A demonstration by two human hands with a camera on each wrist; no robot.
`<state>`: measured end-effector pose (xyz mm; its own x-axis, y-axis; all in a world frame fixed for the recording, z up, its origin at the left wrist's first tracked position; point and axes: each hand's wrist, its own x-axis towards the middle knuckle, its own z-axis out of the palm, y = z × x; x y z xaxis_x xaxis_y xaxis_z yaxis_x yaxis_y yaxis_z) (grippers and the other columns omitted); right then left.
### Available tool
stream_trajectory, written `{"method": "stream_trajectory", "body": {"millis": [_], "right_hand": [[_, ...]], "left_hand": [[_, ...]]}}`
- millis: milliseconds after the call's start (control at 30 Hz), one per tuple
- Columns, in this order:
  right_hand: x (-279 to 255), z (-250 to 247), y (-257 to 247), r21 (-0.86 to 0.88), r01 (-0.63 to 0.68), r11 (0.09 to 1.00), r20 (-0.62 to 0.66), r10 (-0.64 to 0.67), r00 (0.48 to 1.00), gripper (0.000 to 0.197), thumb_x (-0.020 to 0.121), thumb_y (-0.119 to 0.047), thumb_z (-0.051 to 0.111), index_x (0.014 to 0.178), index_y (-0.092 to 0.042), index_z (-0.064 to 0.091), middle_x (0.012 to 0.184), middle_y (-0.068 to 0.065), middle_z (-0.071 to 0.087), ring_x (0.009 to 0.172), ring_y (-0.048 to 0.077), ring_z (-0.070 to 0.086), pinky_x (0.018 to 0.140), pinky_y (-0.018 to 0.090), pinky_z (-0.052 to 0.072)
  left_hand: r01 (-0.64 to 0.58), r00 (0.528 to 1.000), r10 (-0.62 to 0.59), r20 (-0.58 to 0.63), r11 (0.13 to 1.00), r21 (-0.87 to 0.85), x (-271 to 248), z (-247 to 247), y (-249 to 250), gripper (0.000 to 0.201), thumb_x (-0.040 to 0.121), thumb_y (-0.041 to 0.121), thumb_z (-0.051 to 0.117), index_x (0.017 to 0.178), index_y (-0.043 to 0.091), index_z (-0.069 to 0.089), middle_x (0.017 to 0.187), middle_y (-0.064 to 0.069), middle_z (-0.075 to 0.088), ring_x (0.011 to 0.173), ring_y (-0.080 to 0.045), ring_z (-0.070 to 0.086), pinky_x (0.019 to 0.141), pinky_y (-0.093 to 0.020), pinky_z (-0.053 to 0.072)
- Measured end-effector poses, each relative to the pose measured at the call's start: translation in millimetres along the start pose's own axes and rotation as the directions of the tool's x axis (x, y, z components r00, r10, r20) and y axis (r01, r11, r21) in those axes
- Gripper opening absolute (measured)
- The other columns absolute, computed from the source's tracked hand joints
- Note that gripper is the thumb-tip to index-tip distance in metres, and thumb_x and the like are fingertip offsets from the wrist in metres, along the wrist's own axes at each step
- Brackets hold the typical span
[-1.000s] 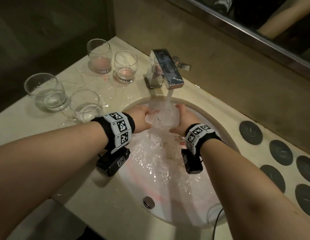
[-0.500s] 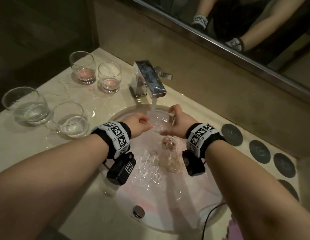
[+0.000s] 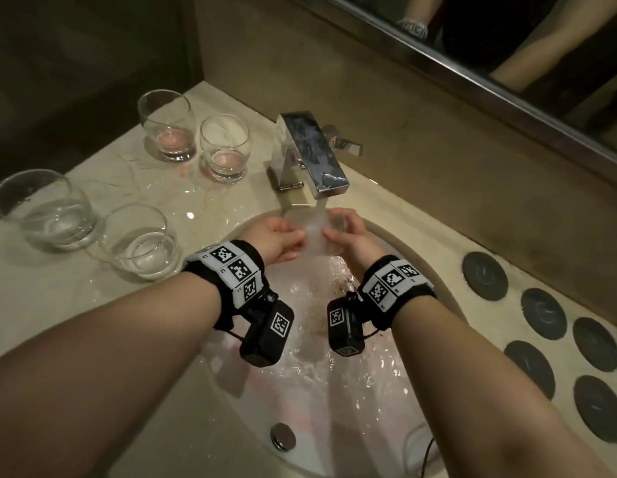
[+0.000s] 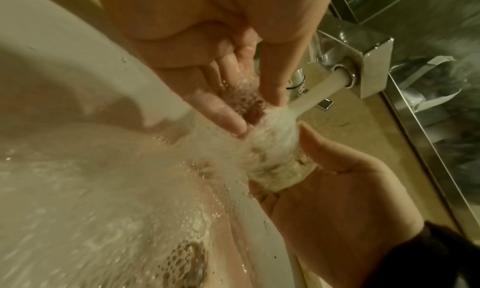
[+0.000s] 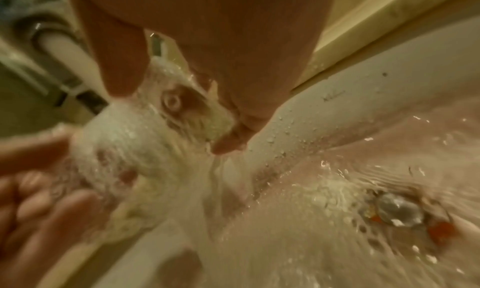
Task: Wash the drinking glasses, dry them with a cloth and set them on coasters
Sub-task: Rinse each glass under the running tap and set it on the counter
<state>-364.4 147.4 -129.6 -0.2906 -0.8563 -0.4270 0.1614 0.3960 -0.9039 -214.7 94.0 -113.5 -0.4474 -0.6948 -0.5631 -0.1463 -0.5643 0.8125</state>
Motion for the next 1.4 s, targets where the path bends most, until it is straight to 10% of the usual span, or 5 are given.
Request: {"method": "stream_trajectory", "body": {"millis": [167,367,533,1133,1400], "right_hand": [[-4,12,-15,-0.366,-0.117,0.923,0.011,0.130,0.991,0.037,0.097,-0.048,0.034,0.113,-0.017,0.048,0.105,0.010,0.057,0.086,0.024,0.056,0.071,0.031,0.046],[-4,-2,0,-0.335,-0.007,0.942,0.117,0.049,0.992,0.049,0.082,-0.040,0.061,0.125,-0.036,0.039,0.110,0.005,0.062,0.083,0.022,0.061,0.064,0.030,0.042],[-5,8,-11,-0.384,-0.073,0.920,-0.025,0.069,0.997,0.053,0.092,-0.056,0.041,0.127,-0.016,0.045,0.106,0.008,0.063,0.087,0.021,0.063,0.076,0.031,0.049],[-5,-12,-2,-0.121,-0.059,0.991,0.107,0.072,0.992,0.044,0.083,-0.020,0.068,0.122,-0.024,0.047,0.096,0.008,0.061,0.069,0.017,0.054,0.059,0.025,0.041],[-3,-6,-4,-0.251,-0.150,0.956,0.056,0.169,0.984,0.069,0.086,-0.072,0.031,0.114,-0.016,0.061,0.086,0.004,0.062,0.068,0.015,0.054,0.063,0.025,0.042]], "left_hand": [[0.031,0.994,-0.026,0.108,0.999,-0.042,-1,-5,3,0.027,0.082,0.001,0.065,0.105,0.012,0.058,0.098,-0.008,0.064,0.079,-0.013,0.066,0.058,-0.019,0.057],[0.038,0.992,-0.021,0.128,0.992,-0.124,-4,-7,10,0.004,0.090,0.006,0.056,0.089,0.009,0.059,0.081,-0.006,0.067,0.068,-0.009,0.066,0.060,-0.020,0.057],[0.033,0.991,-0.020,0.130,0.994,-0.102,-6,-6,7,0.015,0.086,0.003,0.061,0.089,0.018,0.060,0.080,-0.001,0.068,0.073,-0.009,0.067,0.068,-0.025,0.057],[0.092,0.992,-0.066,0.109,0.962,-0.255,3,0,13,0.023,0.092,0.005,0.051,0.115,0.003,0.055,0.096,-0.013,0.066,0.077,-0.020,0.065,0.062,-0.028,0.057],[0.097,0.968,-0.048,0.246,0.977,-0.191,-3,1,11,0.025,0.090,-0.002,0.050,0.110,0.009,0.059,0.088,-0.010,0.069,0.082,-0.023,0.059,0.061,-0.024,0.057]]}}
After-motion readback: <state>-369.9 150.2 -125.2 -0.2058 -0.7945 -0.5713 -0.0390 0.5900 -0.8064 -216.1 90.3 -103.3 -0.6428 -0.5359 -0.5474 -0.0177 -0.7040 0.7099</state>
